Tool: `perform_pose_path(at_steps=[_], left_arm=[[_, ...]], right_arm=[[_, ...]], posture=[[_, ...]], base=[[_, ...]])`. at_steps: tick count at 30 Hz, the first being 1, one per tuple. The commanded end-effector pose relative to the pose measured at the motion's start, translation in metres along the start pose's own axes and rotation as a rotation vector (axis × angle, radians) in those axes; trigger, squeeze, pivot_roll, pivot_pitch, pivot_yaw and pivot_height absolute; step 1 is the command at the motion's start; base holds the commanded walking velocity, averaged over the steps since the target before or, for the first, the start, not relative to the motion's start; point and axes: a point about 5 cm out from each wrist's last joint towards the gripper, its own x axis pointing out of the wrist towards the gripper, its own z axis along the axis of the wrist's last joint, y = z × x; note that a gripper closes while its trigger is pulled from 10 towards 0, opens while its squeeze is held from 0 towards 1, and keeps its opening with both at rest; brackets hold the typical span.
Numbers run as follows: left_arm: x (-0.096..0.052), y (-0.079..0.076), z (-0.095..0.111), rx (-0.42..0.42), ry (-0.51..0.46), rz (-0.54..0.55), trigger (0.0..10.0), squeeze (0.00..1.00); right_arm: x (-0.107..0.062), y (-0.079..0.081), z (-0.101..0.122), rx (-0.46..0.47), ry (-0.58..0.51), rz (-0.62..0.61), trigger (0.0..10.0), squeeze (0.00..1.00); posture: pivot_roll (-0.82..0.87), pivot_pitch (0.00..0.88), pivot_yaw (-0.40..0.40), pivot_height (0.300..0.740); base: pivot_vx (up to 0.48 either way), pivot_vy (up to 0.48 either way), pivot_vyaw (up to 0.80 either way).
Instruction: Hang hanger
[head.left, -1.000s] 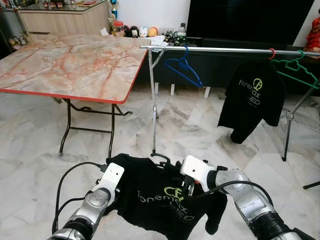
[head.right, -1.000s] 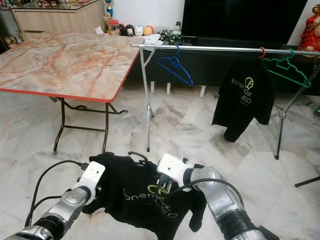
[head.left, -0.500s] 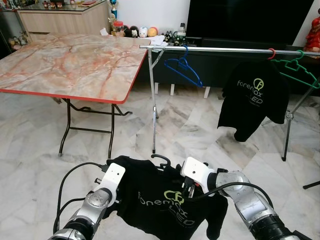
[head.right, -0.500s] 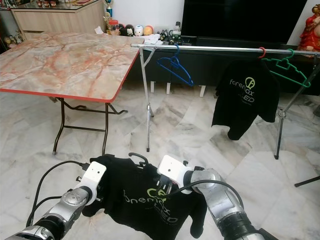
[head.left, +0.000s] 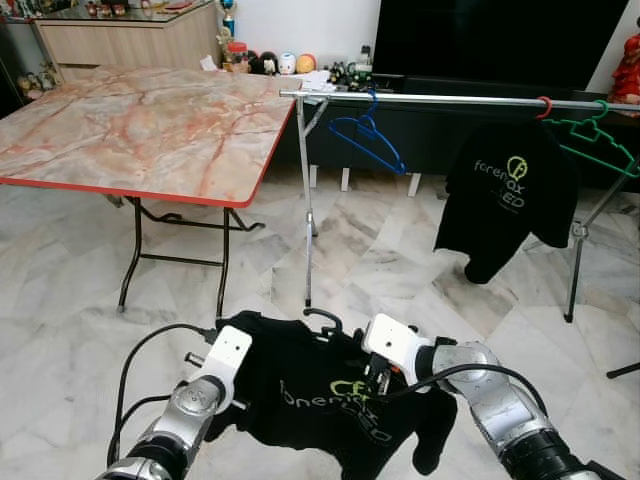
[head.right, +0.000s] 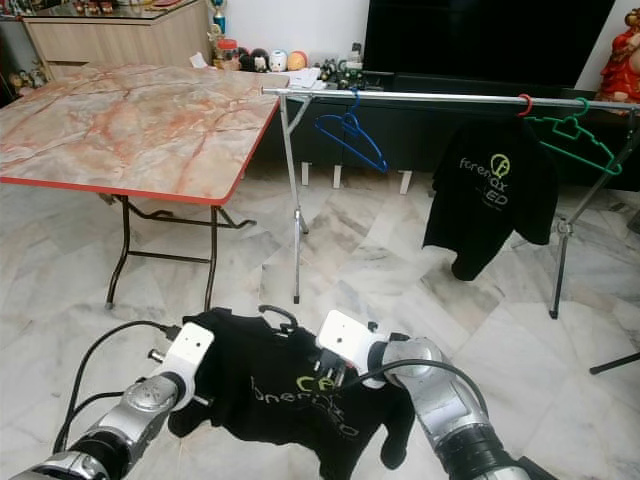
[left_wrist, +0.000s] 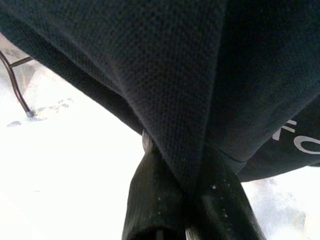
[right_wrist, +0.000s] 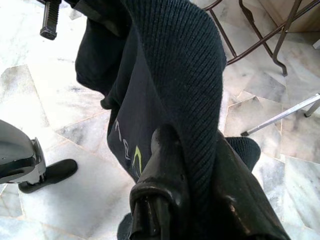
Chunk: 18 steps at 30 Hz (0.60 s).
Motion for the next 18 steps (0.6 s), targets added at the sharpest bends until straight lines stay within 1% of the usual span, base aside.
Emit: perform_pose_path(at_steps=[1, 5, 6, 7, 8, 9, 10, 11, 12, 13, 14, 16, 17, 18], left_arm=[[0.0, -0.003, -0.003, 0.013, 0.009, -0.025, 0.0, 0.0], [-0.001, -0.005, -0.004, 0.013, 0.013, -0.031, 0.0, 0.0], [-0.001, -0.004, -0.004, 0.013, 0.011, -0.019, 0.0, 0.0], [-0.001, 0.001, -0.003, 0.004, 0.006, 0.017, 0.0, 0.0], [-0.001, 0.006, -0.002, -0.003, 0.0, 0.052, 0.0, 0.0], [-0.001, 0.009, -0.001, -0.008, -0.003, 0.075, 0.0, 0.0], [-0.001, 0.009, -0.001, -0.008, -0.003, 0.075, 0.0, 0.0], [-0.002, 0.014, 0.0, -0.016, -0.01, 0.108, 0.0, 0.0], [-0.003, 0.026, 0.003, -0.035, -0.03, 0.182, 0.0, 0.0], [-0.003, 0.026, 0.003, -0.035, -0.03, 0.182, 0.0, 0.0], [-0.004, 0.038, 0.008, -0.058, -0.055, 0.261, 0.0, 0.0], [-0.005, 0.041, 0.009, -0.064, -0.06, 0.277, 0.0, 0.0], [-0.006, 0.046, 0.011, -0.068, -0.072, 0.32, 0.0, 0.0], [-0.007, 0.051, 0.012, -0.078, -0.079, 0.361, 0.0, 0.0]], right_arm=[[-0.001, -0.001, 0.005, -0.012, -0.022, -0.017, 10.0, 0.0], [0.0, 0.003, -0.003, -0.006, 0.017, -0.011, 10.0, 0.0], [0.001, 0.005, -0.011, -0.012, 0.057, -0.01, 10.0, 0.0], [-0.001, 0.009, -0.029, -0.048, 0.166, -0.006, 10.0, 0.0], [-0.003, 0.012, -0.042, -0.073, 0.241, 0.002, 10.0, 0.0], [-0.004, 0.014, -0.05, -0.088, 0.288, 0.009, 10.0, 0.0], [-0.004, 0.014, -0.05, -0.088, 0.288, 0.009, 10.0, 0.0], [-0.006, 0.017, -0.058, -0.081, 0.316, 0.016, 10.0, 0.0], [-0.007, 0.025, -0.068, -0.009, 0.329, 0.014, 10.0, 0.0], [-0.007, 0.025, -0.068, -0.009, 0.329, 0.014, 10.0, 0.0], [-0.008, 0.037, -0.082, 0.071, 0.369, 0.022, 10.0, 0.0], [-0.008, 0.04, -0.085, 0.087, 0.38, 0.024, 10.0, 0.0], [-0.01, 0.05, -0.096, 0.11, 0.426, 0.034, 10.0, 0.0], [-0.011, 0.056, -0.107, 0.159, 0.471, 0.002, 10.0, 0.0]], posture=[[0.01, 0.058, 0.004, 0.74], [0.0, 0.058, 0.002, 0.74], [0.0, 0.058, 0.002, 0.74], [0.0, 0.058, 0.0, 0.74], [0.0, 0.058, 0.0, 0.74], [0.0, 0.059, 0.0, 0.74], [0.0, 0.059, 0.0, 0.74], [0.0, 0.06, 0.0, 0.74], [0.0, 0.061, 0.0, 0.74], [0.0, 0.061, 0.0, 0.74], [0.0, 0.062, 0.001, 0.74], [0.0, 0.062, 0.001, 0.74], [0.0, 0.061, 0.001, 0.74], [0.0, 0.061, 0.001, 0.74]], base=[[0.0, 0.0, 0.0], [0.0, 0.0, 0.0], [0.0, 0.0, 0.0], [0.0, 0.0, 0.0], [0.0, 0.0, 0.0], [0.0, 0.0, 0.0], [0.0, 0.0, 0.0], [0.0, 0.0, 0.0], [0.0, 0.0, 0.0], [0.0, 0.0, 0.0], [0.0, 0.0, 0.0], [0.0, 0.0, 0.0], [0.0, 0.0, 0.0], [0.0, 0.0, 0.0]])
